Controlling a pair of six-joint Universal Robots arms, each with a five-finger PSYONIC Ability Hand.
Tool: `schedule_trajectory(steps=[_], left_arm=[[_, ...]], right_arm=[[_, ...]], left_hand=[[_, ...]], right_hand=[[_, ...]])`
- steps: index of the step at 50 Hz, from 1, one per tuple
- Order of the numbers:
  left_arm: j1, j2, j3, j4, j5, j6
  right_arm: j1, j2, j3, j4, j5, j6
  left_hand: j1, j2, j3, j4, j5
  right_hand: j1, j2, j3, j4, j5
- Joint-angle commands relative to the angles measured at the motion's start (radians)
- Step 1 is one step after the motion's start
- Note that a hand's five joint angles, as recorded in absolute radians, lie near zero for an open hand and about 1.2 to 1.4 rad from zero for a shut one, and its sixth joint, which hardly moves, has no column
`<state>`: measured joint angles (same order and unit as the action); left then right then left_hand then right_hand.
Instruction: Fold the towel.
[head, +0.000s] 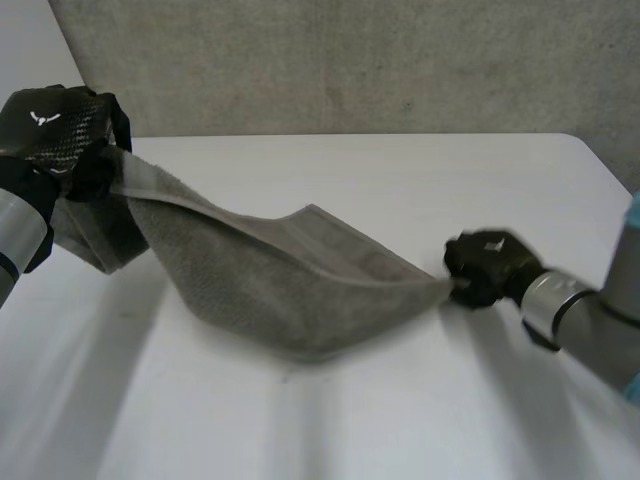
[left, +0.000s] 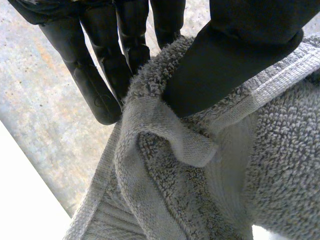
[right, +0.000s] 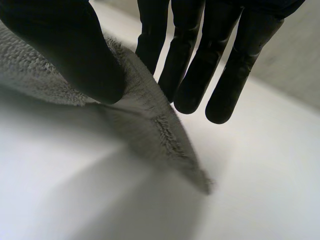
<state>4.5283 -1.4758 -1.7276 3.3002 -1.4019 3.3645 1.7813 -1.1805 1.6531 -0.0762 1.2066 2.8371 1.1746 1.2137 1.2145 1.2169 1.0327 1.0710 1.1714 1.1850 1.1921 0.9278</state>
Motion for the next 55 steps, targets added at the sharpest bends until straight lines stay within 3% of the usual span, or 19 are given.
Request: schedule_trajectory(steps=[1,6,15,20,25,29,34,36,37,38,39,41,42,44,46,55], left_arm=[[-0.002,0.0,0.023,-0.016,0.0,-0.014],[-0.002,-0.008,0.046,-0.077,0.001,-0.043],[-0.002,-0.074,0.053,-0.155,0.004,-0.099],[-0.014,-0.209,0.056,-0.198,0.035,-0.097],[-0.038,-0.375,0.115,-0.203,0.052,-0.089],[-0.04,-0.439,0.178,-0.202,0.054,-0.089],[-0.041,-0.508,0.318,-0.186,0.054,-0.088],[-0.041,-0.528,0.423,-0.102,0.054,-0.088],[-0.041,-0.528,0.424,-0.102,0.054,-0.088],[-0.041,-0.528,0.463,-0.021,0.054,-0.088],[-0.041,-0.528,0.464,-0.021,0.054,-0.088],[-0.04,-0.515,0.508,0.187,0.057,-0.092],[-0.04,-0.515,0.508,0.188,0.057,-0.092],[-0.04,-0.486,0.516,0.376,0.054,-0.094],[-0.04,-0.476,0.514,0.438,0.054,-0.097],[-0.037,-0.471,0.47,0.377,0.054,-0.097]], right_arm=[[-0.037,-0.228,-0.073,0.03,0.004,-0.004],[-0.065,-0.372,-0.264,0.25,-0.002,-0.047],[-0.082,-0.376,-0.417,0.53,0.019,-0.254],[-0.019,-0.269,-0.424,0.598,0.059,-0.347],[0.088,-0.11,-0.423,0.61,0.184,-0.377],[0.116,-0.019,-0.447,0.595,0.229,-0.412],[0.13,0.075,-0.556,0.481,0.251,-0.409],[0.13,0.088,-0.639,0.318,0.267,-0.375],[0.13,0.088,-0.639,0.317,0.268,-0.375],[0.13,0.085,-0.682,0.212,0.284,-0.343],[0.13,0.085,-0.682,0.211,0.284,-0.343],[0.129,0.059,-0.717,-0.028,0.324,-0.288],[0.129,0.059,-0.717,-0.03,0.324,-0.288],[0.129,-0.002,-0.699,-0.236,0.346,-0.278],[0.13,-0.031,-0.675,-0.299,0.349,-0.28],[0.133,-0.094,-0.495,-0.309,0.298,-0.272]], left_hand=[[0.222,0.183,0.182,0.179,0.189],[0.222,0.183,0.182,0.179,0.189],[0.222,0.183,0.182,0.179,0.189],[0.222,0.183,0.182,0.179,0.189],[0.222,0.183,0.182,0.179,0.189],[0.222,0.183,0.182,0.179,0.189],[0.222,0.183,0.182,0.179,0.189],[0.222,0.183,0.182,0.179,0.189],[0.222,0.183,0.182,0.179,0.189],[0.222,0.183,0.182,0.179,0.189],[0.222,0.183,0.182,0.179,0.189],[0.222,0.183,0.182,0.179,0.189],[0.222,0.183,0.182,0.179,0.189],[0.222,0.183,0.182,0.179,0.189],[0.222,0.183,0.182,0.179,0.189],[0.222,0.183,0.182,0.179,0.189]], right_hand=[[0.325,0.225,0.211,0.204,0.294],[0.325,0.225,0.211,0.204,0.294],[0.325,0.225,0.211,0.204,0.294],[0.325,0.225,0.211,0.204,0.294],[0.325,0.225,0.211,0.204,0.294],[0.325,0.225,0.211,0.204,0.294],[0.325,0.225,0.211,0.204,0.294],[0.325,0.225,0.211,0.204,0.294],[0.325,0.225,0.211,0.204,0.294],[0.325,0.225,0.211,0.204,0.294],[0.325,0.225,0.211,0.204,0.294],[0.325,0.225,0.211,0.204,0.294],[0.325,0.225,0.211,0.204,0.294],[0.325,0.225,0.211,0.204,0.294],[0.325,0.225,0.211,0.204,0.294],[0.325,0.225,0.211,0.204,0.294]])
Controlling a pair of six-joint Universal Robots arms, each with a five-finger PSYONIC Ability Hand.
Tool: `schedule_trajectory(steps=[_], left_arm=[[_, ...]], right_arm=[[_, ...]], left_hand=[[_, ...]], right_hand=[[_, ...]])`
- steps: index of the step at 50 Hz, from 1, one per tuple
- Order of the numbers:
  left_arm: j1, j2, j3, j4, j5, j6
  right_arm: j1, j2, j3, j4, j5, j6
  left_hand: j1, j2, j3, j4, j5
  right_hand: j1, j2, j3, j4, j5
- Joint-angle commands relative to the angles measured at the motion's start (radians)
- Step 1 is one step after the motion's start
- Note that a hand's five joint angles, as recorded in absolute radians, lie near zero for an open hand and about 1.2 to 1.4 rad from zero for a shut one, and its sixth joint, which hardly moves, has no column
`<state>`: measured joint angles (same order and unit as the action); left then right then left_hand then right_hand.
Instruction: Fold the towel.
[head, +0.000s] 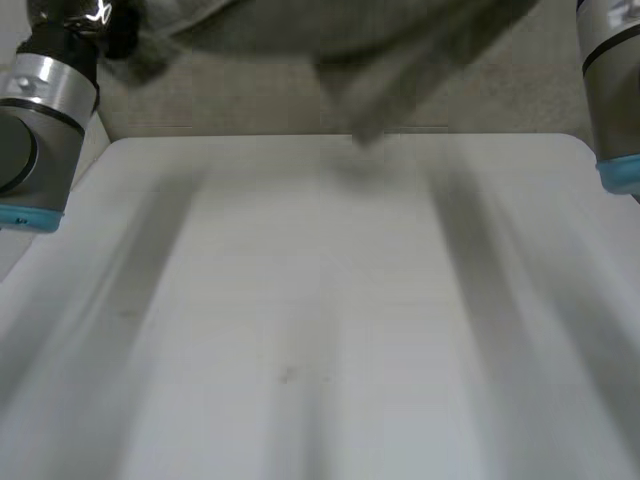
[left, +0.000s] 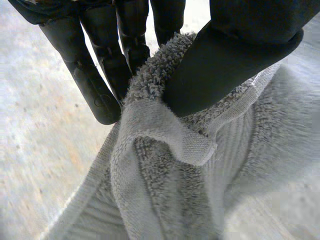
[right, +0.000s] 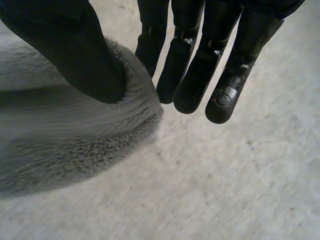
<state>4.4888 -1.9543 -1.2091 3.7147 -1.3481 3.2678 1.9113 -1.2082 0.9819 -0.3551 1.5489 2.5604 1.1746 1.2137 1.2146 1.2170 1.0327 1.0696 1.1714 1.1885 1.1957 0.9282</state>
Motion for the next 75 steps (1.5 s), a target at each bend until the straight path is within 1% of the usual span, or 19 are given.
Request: schedule_trajectory(steps=[1,6,8,11,15,18,19,21,22,24,29,38,45,52,55,57,62,71,75], left_arm=[[0.003,0.0,-0.07,-0.06,0.004,0.003],[0.006,-0.034,-0.165,-0.096,0.047,0.007],[0.006,-0.081,-0.234,-0.096,0.088,0.01],[0.007,-0.106,-0.26,-0.099,0.101,0.02],[0.013,-0.201,-0.308,-0.117,0.11,0.108],[0.021,-0.239,-0.322,-0.168,0.109,0.206],[0.021,-0.239,-0.322,-0.168,0.109,0.207],[0.036,-0.244,-0.329,-0.247,0.109,0.318],[0.036,-0.244,-0.329,-0.248,0.109,0.319],[0.055,-0.227,-0.339,-0.329,0.106,0.418],[0.061,-0.152,-0.352,-0.412,0.107,0.489],[0.02,-0.012,-0.425,-0.418,0.106,0.487],[-0.089,0.006,-0.461,-0.381,0.101,0.486],[-0.148,-0.028,-0.461,-0.303,0.083,0.48],[-0.171,-0.06,-0.446,-0.262,0.033,0.452],[-0.189,-0.092,-0.422,-0.233,-0.017,0.429],[-0.201,-0.161,-0.368,-0.211,-0.072,0.431],[-0.21,-0.264,-0.282,-0.21,-0.088,0.432],[-0.21,-0.301,-0.239,-0.206,-0.088,0.429]], right_arm=[[0.003,-0.073,0.228,-0.027,-0.065,0.003],[0.0,-0.083,0.366,0.033,-0.147,0.0],[0.002,-0.067,0.438,0.123,-0.191,-0.002],[0.003,-0.05,0.471,0.159,-0.208,-0.003],[0.005,0.07,0.529,0.226,-0.208,-0.02],[0.0,0.11,0.56,0.243,-0.204,-0.032],[0.0,0.11,0.56,0.243,-0.204,-0.032],[-0.009,0.107,0.593,0.245,-0.202,-0.037],[-0.009,0.107,0.593,0.245,-0.202,-0.037],[-0.008,0.087,0.612,0.245,-0.202,-0.032],[-0.018,0.027,0.642,0.245,-0.204,-0.02],[-0.049,-0.074,0.728,0.242,-0.205,-0.005],[-0.057,-0.165,0.771,0.246,-0.22,0.118],[-0.057,-0.192,0.791,0.246,-0.221,0.141],[-0.057,-0.194,0.796,0.248,-0.221,0.141],[-0.057,-0.194,0.804,0.248,-0.222,0.139],[-0.063,-0.194,0.814,0.246,-0.222,0.138],[-0.09,-0.195,0.828,0.246,-0.227,0.135],[-0.109,-0.2,0.839,0.243,-0.227,0.132]], left_hand=[[0.222,0.183,0.182,0.179,0.189],[0.222,0.183,0.182,0.179,0.189],[0.222,0.183,0.182,0.179,0.189],[0.222,0.183,0.182,0.179,0.189],[0.205,0.165,0.165,0.162,0.172],[0.012,-0.027,-0.028,-0.031,-0.021],[0.011,-0.028,-0.029,-0.032,-0.022],[-0.334,-0.373,-0.374,-0.376,-0.367],[-0.336,-0.375,-0.376,-0.378,-0.368],[-0.459,-0.498,-0.499,-0.501,-0.491],[-0.494,-0.533,-0.534,-0.537,-0.527],[-0.574,-0.613,-0.614,-0.616,-0.606],[-0.6,-0.639,-0.64,-0.642,-0.633],[-0.6,-0.639,-0.64,-0.642,-0.633],[-0.621,-0.66,-0.661,-0.663,-0.653],[-0.74,-0.779,-0.78,-0.783,-0.773],[-0.779,-0.818,-0.819,-0.821,-0.812],[-0.773,-0.812,-0.813,-0.816,-0.806],[-0.674,-0.713,-0.714,-0.716,-0.707]], right_hand=[[0.327,0.225,0.208,0.201,0.293],[0.327,0.225,0.208,0.201,0.293],[0.327,0.225,0.208,0.201,0.293],[0.327,0.225,0.208,0.201,0.293],[0.327,0.225,0.208,0.201,0.293],[0.327,0.225,0.208,0.201,0.293],[0.327,0.225,0.208,0.201,0.293],[0.327,0.225,0.208,0.201,0.293],[0.327,0.225,0.208,0.201,0.293],[0.327,0.225,0.208,0.201,0.293],[0.327,0.225,0.208,0.201,0.293],[0.327,0.225,0.208,0.201,0.293],[0.327,0.225,0.208,0.201,0.293],[0.327,0.225,0.208,0.201,0.293],[0.327,0.225,0.208,0.201,0.293],[0.327,0.225,0.208,0.201,0.293],[0.327,0.225,0.208,0.201,0.293],[0.327,0.225,0.208,0.201,0.293],[0.327,0.225,0.208,0.201,0.293]])
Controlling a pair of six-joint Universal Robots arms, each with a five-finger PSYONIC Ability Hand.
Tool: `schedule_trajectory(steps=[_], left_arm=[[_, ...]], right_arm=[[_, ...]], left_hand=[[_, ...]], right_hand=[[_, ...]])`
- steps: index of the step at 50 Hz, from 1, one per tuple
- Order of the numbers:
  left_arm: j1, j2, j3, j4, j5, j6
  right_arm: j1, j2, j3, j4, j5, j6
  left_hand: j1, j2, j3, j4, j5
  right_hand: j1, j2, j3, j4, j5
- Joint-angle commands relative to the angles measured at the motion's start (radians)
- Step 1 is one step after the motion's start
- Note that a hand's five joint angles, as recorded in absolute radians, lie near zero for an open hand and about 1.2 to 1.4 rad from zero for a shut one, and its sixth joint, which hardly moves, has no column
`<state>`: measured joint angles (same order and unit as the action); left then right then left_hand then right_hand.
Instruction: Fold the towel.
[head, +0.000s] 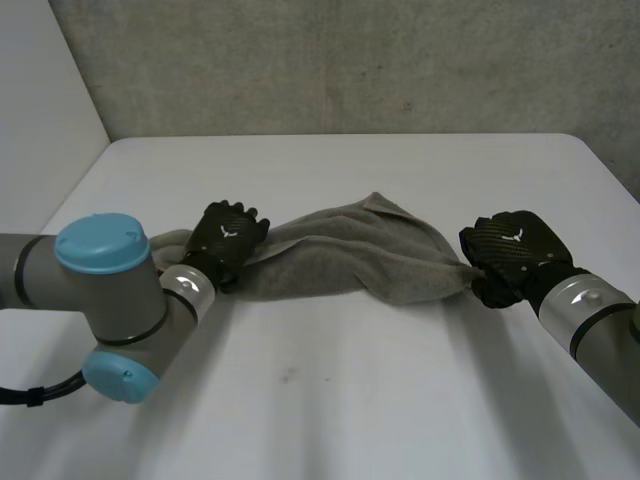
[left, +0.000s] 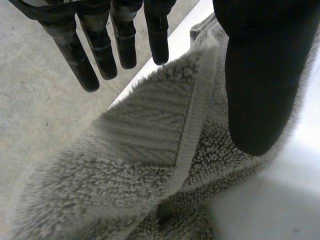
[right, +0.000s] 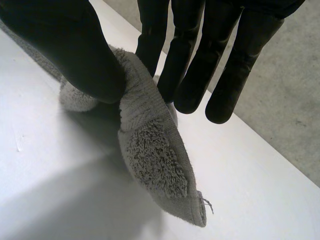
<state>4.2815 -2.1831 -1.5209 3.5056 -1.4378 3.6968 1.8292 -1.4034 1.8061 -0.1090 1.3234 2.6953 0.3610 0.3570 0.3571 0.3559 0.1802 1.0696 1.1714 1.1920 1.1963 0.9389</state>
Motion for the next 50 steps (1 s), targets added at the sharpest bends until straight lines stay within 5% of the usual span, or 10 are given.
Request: schedule_trajectory(steps=[1,17,29,32,50], left_arm=[[-0.003,-0.081,0.085,0.007,0.004,-0.001],[-0.011,-0.063,0.097,0.084,-0.001,0.002],[-0.009,0.068,0.033,0.058,-0.024,0.005],[-0.008,0.112,0.015,0.047,-0.018,0.005],[0.024,0.196,-0.038,-0.057,-0.016,0.006]], right_arm=[[-0.031,-0.003,0.018,-0.003,-0.003,-0.005],[-0.064,-0.002,0.021,-0.011,-0.004,-0.009],[-0.105,-0.002,-0.021,0.002,-0.003,-0.043],[-0.102,-0.002,-0.045,0.003,-0.003,-0.045],[-0.114,-0.003,-0.117,0.081,-0.001,-0.045]], left_hand=[[0.213,0.217,0.217,0.218,0.219],[0.648,0.652,0.652,0.653,0.654],[0.701,0.705,0.705,0.706,0.707],[1.034,1.038,1.038,1.039,1.04],[1.035,1.039,1.039,1.04,1.042]], right_hand=[[0.327,0.225,0.204,0.2,0.283],[0.327,0.225,0.204,0.2,0.283],[0.327,0.225,0.204,0.2,0.283],[0.327,0.225,0.204,0.2,0.283],[0.327,0.225,0.204,0.2,0.283]])
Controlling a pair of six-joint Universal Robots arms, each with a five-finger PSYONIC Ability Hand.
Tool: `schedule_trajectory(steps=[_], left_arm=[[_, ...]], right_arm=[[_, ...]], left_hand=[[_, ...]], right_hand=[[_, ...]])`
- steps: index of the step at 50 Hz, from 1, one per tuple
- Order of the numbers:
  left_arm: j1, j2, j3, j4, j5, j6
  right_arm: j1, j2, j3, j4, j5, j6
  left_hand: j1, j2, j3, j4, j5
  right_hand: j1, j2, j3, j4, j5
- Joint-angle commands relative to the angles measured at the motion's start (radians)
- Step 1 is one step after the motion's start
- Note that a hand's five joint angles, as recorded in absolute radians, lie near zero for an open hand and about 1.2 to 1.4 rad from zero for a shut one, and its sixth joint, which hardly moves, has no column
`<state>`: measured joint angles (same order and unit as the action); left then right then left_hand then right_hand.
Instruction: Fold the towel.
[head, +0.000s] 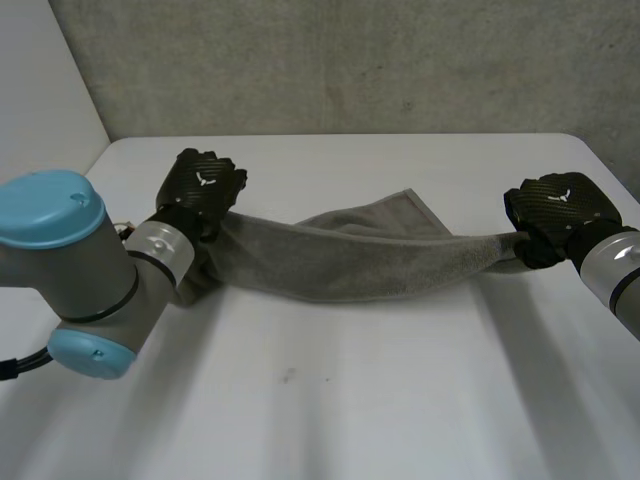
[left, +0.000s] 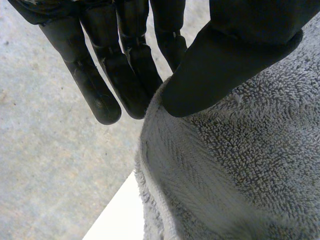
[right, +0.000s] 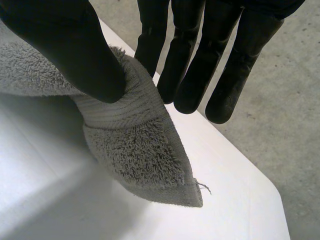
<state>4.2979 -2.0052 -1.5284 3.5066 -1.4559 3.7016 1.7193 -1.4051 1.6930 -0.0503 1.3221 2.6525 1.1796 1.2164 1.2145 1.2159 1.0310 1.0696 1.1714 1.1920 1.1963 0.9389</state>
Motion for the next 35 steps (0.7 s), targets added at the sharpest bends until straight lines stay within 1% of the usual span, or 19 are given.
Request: schedule_trajectory(steps=[1,4,6,7,9,10,11,12,14,15,17,19,23,25,26,28,31,33,35], left_arm=[[0.008,0.019,-0.03,-0.058,0.002,0.001],[0.014,0.054,-0.035,-0.086,0.002,0.001],[0.02,0.106,-0.036,-0.104,0.002,0.001],[0.025,0.173,-0.035,-0.13,0.002,0.0],[0.033,0.302,-0.018,-0.179,0.002,-0.006],[0.033,0.302,-0.018,-0.179,0.002,-0.006],[0.033,0.36,-0.006,-0.195,0.002,-0.008],[0.033,0.361,-0.006,-0.195,0.002,-0.008],[0.033,0.468,0.026,-0.222,0.0,-0.009],[0.033,0.468,0.027,-0.222,0.0,-0.009],[0.033,0.54,0.048,-0.257,0.0,-0.009],[0.034,0.557,0.059,-0.285,0.0,-0.008],[0.04,0.559,0.074,-0.35,-0.003,-0.009],[0.052,0.542,0.073,-0.408,-0.004,-0.009],[0.052,0.542,0.073,-0.408,-0.004,-0.009],[0.054,0.449,0.064,-0.442,-0.003,-0.008],[0.054,0.396,0.063,-0.452,-0.004,-0.008],[0.054,0.289,0.071,-0.463,-0.001,-0.006],[0.054,0.234,0.079,-0.463,0.0,-0.005]], right_arm=[[-0.004,-0.002,-0.004,0.023,0.0,-0.002],[-0.027,-0.035,-0.023,0.04,0.0,-0.002],[-0.059,-0.141,-0.064,0.085,-0.001,-0.002],[-0.06,-0.141,-0.064,0.086,-0.001,-0.002],[-0.078,-0.246,-0.131,0.145,-0.015,-0.002],[-0.078,-0.247,-0.131,0.145,-0.015,-0.002],[-0.079,-0.282,-0.174,0.177,-0.035,0.001],[-0.08,-0.282,-0.174,0.178,-0.035,0.001],[-0.087,-0.33,-0.26,0.246,-0.088,0.001],[-0.087,-0.33,-0.26,0.247,-0.089,0.001],[-0.093,-0.339,-0.34,0.338,-0.127,-0.002],[-0.102,-0.337,-0.372,0.39,-0.148,-0.005],[-0.121,-0.325,-0.403,0.486,-0.17,-0.039],[-0.122,-0.284,-0.394,0.553,-0.173,-0.115],[-0.122,-0.284,-0.394,0.553,-0.173,-0.115],[-0.11,-0.18,-0.397,0.596,-0.152,-0.207],[-0.098,-0.127,-0.4,0.607,-0.141,-0.24],[-0.064,-0.037,-0.408,0.612,-0.098,-0.264],[-0.043,0.01,-0.414,0.609,-0.071,-0.267]], left_hand=[[0.217,0.18,0.182,0.18,0.191],[0.217,0.18,0.182,0.18,0.191],[0.217,0.18,0.182,0.18,0.191],[0.217,0.18,0.182,0.18,0.191],[0.217,0.18,0.182,0.18,0.191],[0.217,0.18,0.182,0.18,0.191],[0.217,0.18,0.182,0.18,0.191],[0.217,0.18,0.182,0.18,0.191],[0.217,0.18,0.182,0.18,0.191],[0.217,0.18,0.182,0.18,0.191],[0.217,0.18,0.182,0.18,0.191],[0.217,0.18,0.182,0.18,0.191],[0.217,0.18,0.182,0.18,0.191],[0.217,0.18,0.182,0.18,0.191],[0.217,0.18,0.182,0.18,0.191],[0.217,0.18,0.182,0.18,0.191],[0.217,0.18,0.182,0.18,0.191],[0.217,0.18,0.182,0.18,0.191],[0.217,0.18,0.182,0.18,0.191]], right_hand=[[0.327,0.225,0.204,0.2,0.283],[0.327,0.225,0.204,0.2,0.283],[0.327,0.225,0.204,0.2,0.283],[0.327,0.225,0.204,0.2,0.283],[0.327,0.225,0.204,0.2,0.283],[0.327,0.225,0.204,0.2,0.283],[0.327,0.225,0.204,0.2,0.283],[0.327,0.225,0.204,0.2,0.283],[0.327,0.225,0.204,0.2,0.283],[0.327,0.225,0.204,0.2,0.283],[0.327,0.225,0.204,0.2,0.283],[0.327,0.225,0.204,0.2,0.283],[0.327,0.225,0.204,0.2,0.283],[0.327,0.225,0.204,0.2,0.283],[0.327,0.225,0.204,0.2,0.283],[0.327,0.225,0.204,0.2,0.283],[0.327,0.225,0.204,0.2,0.283],[0.327,0.225,0.204,0.2,0.283],[0.327,0.225,0.204,0.2,0.283]])
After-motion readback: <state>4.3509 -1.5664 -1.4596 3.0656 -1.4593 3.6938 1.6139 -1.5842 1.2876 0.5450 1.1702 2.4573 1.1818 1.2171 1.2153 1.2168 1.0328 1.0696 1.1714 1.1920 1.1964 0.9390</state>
